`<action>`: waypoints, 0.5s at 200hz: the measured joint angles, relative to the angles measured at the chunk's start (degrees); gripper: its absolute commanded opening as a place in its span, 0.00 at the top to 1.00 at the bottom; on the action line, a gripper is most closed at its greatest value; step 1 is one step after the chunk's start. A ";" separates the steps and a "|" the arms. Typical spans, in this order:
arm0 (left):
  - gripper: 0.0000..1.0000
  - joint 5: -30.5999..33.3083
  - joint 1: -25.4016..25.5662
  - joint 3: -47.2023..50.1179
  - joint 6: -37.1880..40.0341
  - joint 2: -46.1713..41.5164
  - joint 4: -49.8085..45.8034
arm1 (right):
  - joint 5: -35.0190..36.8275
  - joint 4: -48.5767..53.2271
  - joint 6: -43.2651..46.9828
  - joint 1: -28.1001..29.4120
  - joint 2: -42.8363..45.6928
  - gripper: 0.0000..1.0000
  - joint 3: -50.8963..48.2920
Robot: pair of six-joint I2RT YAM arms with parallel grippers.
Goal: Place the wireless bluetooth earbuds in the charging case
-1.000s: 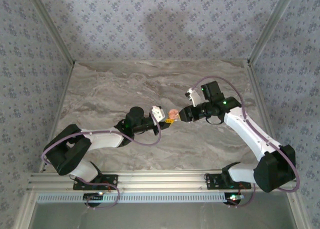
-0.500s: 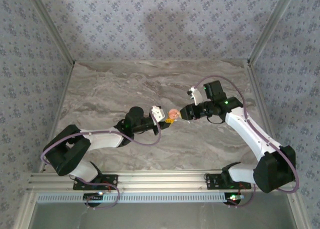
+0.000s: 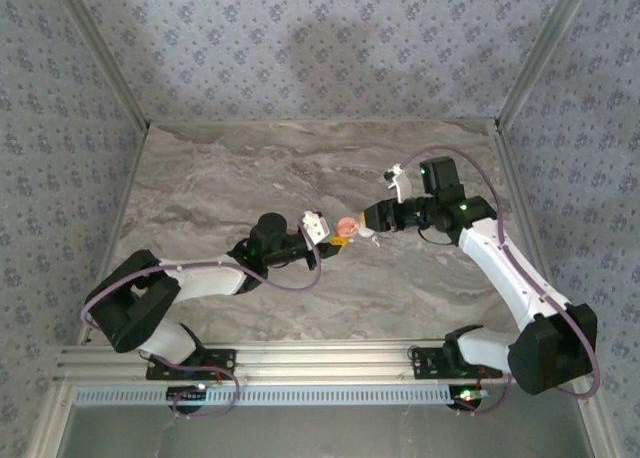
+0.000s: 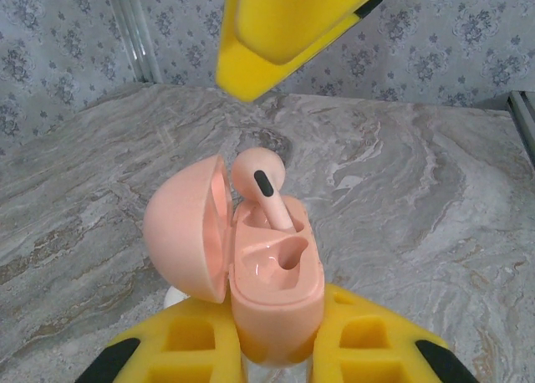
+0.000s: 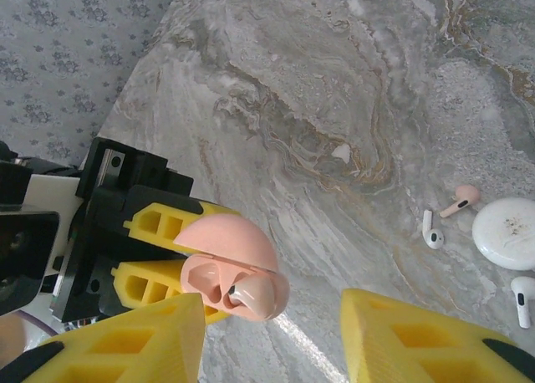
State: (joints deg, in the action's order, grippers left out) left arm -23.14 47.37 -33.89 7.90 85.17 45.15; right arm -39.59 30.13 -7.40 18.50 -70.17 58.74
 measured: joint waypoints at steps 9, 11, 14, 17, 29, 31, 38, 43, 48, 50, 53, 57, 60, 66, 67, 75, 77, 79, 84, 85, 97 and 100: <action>0.91 -0.02 0.00 0.00 0.00 -0.02 0.00 | 0.02 -0.11 -0.17 0.20 -0.50 0.52 0.00; 0.91 0.00 0.00 0.00 0.00 0.00 0.00 | 0.02 -0.13 -0.20 0.26 -0.63 0.53 0.00; 0.91 -0.02 0.00 0.00 0.00 0.00 0.00 | 0.02 -0.15 -0.20 0.31 -0.79 0.53 0.00; 0.91 0.00 0.00 0.00 0.00 0.00 0.00 | 0.04 -0.17 -0.20 0.42 -0.96 0.53 0.00; 0.91 -0.02 0.00 0.00 0.00 0.00 0.00 | 0.11 -0.22 -0.33 0.68 -1.62 0.53 0.00; 0.91 -0.02 0.00 0.00 0.00 -0.02 0.00 | 0.13 -0.22 -0.35 0.72 -1.68 0.52 0.00; 0.91 -0.02 0.00 0.00 0.00 0.00 0.00 | 0.13 -0.22 -0.35 0.85 -2.03 0.52 0.00; 0.91 -0.02 0.00 0.00 0.00 0.00 0.00 | 0.13 -0.26 -0.35 0.96 -2.23 0.53 0.00; 0.91 0.00 0.00 0.00 0.00 -0.02 0.00 | 0.15 -0.33 -0.35 1.05 -2.43 0.53 0.00; 0.91 0.00 0.00 0.00 0.00 0.00 0.00 | 0.13 -0.33 -0.35 1.05 -2.49 0.53 0.00; 0.91 -0.02 0.00 0.00 0.00 0.00 0.00 | 0.13 -0.35 -0.35 1.07 -2.58 0.53 0.00; 0.91 -0.02 0.00 0.00 0.00 0.00 0.00 | 0.15 -0.42 -0.35 1.18 -2.71 0.53 0.00; 0.91 0.00 0.00 0.00 0.00 0.00 0.00 | 0.15 -0.42 -0.35 1.20 -2.80 0.53 0.00; 0.91 -0.02 0.00 0.00 0.00 0.00 -0.02 | 0.15 -0.42 -0.35 1.29 -2.97 0.53 0.00; 0.91 -0.02 0.00 0.00 0.00 0.00 -0.02 | 0.15 -0.42 -0.35 1.31 -2.97 0.53 0.00; 0.91 0.00 0.00 0.00 0.00 -0.02 0.00 | 0.17 -0.42 -0.35 1.31 -3.15 0.53 0.00; 0.91 0.00 0.00 0.00 0.00 -0.02 0.00 | 0.17 -0.42 -0.33 1.31 -3.17 0.52 0.00; 0.91 0.00 0.00 0.00 0.00 -0.02 0.00 | 0.20 -0.42 -0.33 1.31 -3.21 0.53 0.00; 0.91 -0.02 0.00 0.00 0.00 -0.02 0.00 | 0.20 -0.42 -0.33 1.33 -3.26 0.53 0.00; 0.91 0.00 0.00 0.00 0.00 -0.02 -0.02 | 0.22 -0.42 -0.33 1.36 -3.28 0.53 0.00; 0.91 -0.02 0.00 0.00 0.00 -0.04 -0.02 | 0.35 -0.42 -0.33 1.42 -3.43 0.53 0.00; 0.91 -0.02 0.00 0.00 0.00 -0.04 -0.02 | 0.35 -0.42 -0.33 1.42 -3.48 0.52 0.00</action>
State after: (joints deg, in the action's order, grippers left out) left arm -23.16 47.37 -33.89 7.90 85.12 45.12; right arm -39.24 29.71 -7.73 19.92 -73.65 58.74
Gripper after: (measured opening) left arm 0.160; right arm 0.474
